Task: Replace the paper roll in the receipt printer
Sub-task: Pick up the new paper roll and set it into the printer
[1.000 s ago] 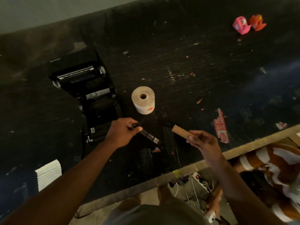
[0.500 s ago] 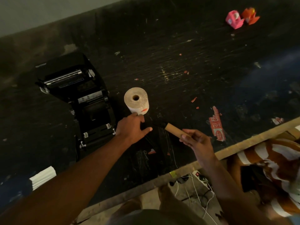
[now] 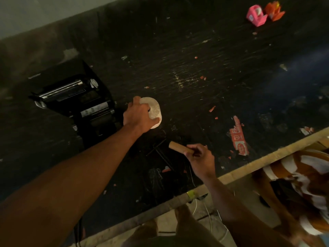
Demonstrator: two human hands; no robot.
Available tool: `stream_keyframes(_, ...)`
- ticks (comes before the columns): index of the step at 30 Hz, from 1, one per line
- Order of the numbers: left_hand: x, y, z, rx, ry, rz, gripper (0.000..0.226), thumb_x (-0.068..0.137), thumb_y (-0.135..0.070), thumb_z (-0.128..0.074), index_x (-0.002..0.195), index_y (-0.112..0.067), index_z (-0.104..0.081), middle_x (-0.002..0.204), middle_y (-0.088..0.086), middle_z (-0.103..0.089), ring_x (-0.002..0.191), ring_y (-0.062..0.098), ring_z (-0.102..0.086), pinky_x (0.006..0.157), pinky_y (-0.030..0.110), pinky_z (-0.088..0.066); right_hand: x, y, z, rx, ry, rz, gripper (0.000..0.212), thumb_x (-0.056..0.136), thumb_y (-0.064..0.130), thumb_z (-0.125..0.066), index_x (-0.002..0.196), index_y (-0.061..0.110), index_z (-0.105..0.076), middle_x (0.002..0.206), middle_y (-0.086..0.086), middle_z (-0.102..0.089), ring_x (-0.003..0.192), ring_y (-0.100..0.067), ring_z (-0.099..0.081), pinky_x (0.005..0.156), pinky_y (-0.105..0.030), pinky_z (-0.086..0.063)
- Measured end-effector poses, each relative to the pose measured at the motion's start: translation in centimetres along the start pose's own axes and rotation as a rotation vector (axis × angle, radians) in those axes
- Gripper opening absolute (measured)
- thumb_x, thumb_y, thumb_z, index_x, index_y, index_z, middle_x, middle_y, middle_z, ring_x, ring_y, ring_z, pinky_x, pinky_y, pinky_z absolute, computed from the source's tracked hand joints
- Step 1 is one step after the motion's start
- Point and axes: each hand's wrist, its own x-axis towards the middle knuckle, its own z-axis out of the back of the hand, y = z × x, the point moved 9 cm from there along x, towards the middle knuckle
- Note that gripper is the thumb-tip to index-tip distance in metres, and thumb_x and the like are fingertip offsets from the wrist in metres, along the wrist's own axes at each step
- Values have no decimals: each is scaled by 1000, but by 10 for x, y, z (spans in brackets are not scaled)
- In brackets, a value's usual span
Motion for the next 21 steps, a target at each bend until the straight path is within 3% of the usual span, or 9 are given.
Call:
stream_keyframes(2, 3, -1, 1, -11, 12, 5, 65, 74, -60, -81, 125, -20, -71, 148, 8, -39, 127, 33, -52, 93, 49, -55, 2, 9, -12, -63, 2, 28, 24, 90, 26, -77, 113, 27, -71, 105, 21, -65, 96, 6, -61, 79, -11, -53)
stream_keyframes(6, 3, 14, 2, -144, 9, 37, 58, 72, -57, -84, 116, -21, -74, 146, 5, -42, 126, 29, -54, 94, 45, -54, 6, 28, -23, -290, -40, 144, 28, 85, 31, -79, 111, 29, -70, 113, 10, -68, 106, -11, -59, 86, -29, -53)
stream_keyframes(8, 1, 30, 5, -266, 9, 78, 44, 69, -62, -83, 93, -26, -75, 136, 4, -54, 117, 23, -60, 80, 33, -49, 8, 48, -18, -293, -94, 189, 28, 86, 35, -76, 113, 30, -70, 115, 10, -66, 108, -13, -58, 89, -42, -54)
stream_keyframes(10, -8, 43, 9, -438, 21, 139, 39, 71, -62, -82, 74, -25, -71, 112, 2, -66, 95, 18, -65, 63, 28, -42, 13, 77, -17, -232, -101, 253, 31, 89, 39, -71, 118, 31, -68, 117, 11, -64, 107, -11, -58, 90, -45, -55)
stream_keyframes(12, -26, 52, 13, -611, 35, 214, 40, 75, -57, -82, 85, -18, -76, 102, 0, -68, 82, 12, -63, 61, 27, -43, 18, 114, -18, -197, -95, 340, 38, 91, 40, -69, 126, 28, -66, 118, 9, -63, 107, -10, -57, 90, -42, -55)
stream_keyframes(14, -44, 59, 17, -751, 13, 268, 51, 75, -56, -83, 108, -18, -78, 110, -3, -66, 90, 12, -63, 69, 27, -47, 22, 150, -24, -212, -67, 428, 46, 92, 41, -68, 135, 27, -63, 122, 6, -62, 110, -11, -57, 91, -37, -54)
stream_keyframes(16, -61, 63, 20, -828, -29, 307, 59, 75, -54, -84, 120, -17, -76, 111, -5, -63, 99, 13, -61, 81, 31, -52, 23, 175, -34, -244, -23, 465, 48, 92, 46, -65, 136, 27, -62, 124, 5, -60, 113, -11, -55, 92, -33, -53)
stream_keyframes(21, -90, 72, 24, -898, -119, 365, 62, 71, -62, -82, 117, -20, -77, 121, -2, -71, 108, 15, -64, 85, 33, -54, 7, 197, -46, -245, -38, 526, 19, 90, 34, -73, 107, 27, -73, 113, 8, -64, 109, -10, -57, 91, -37, -54)
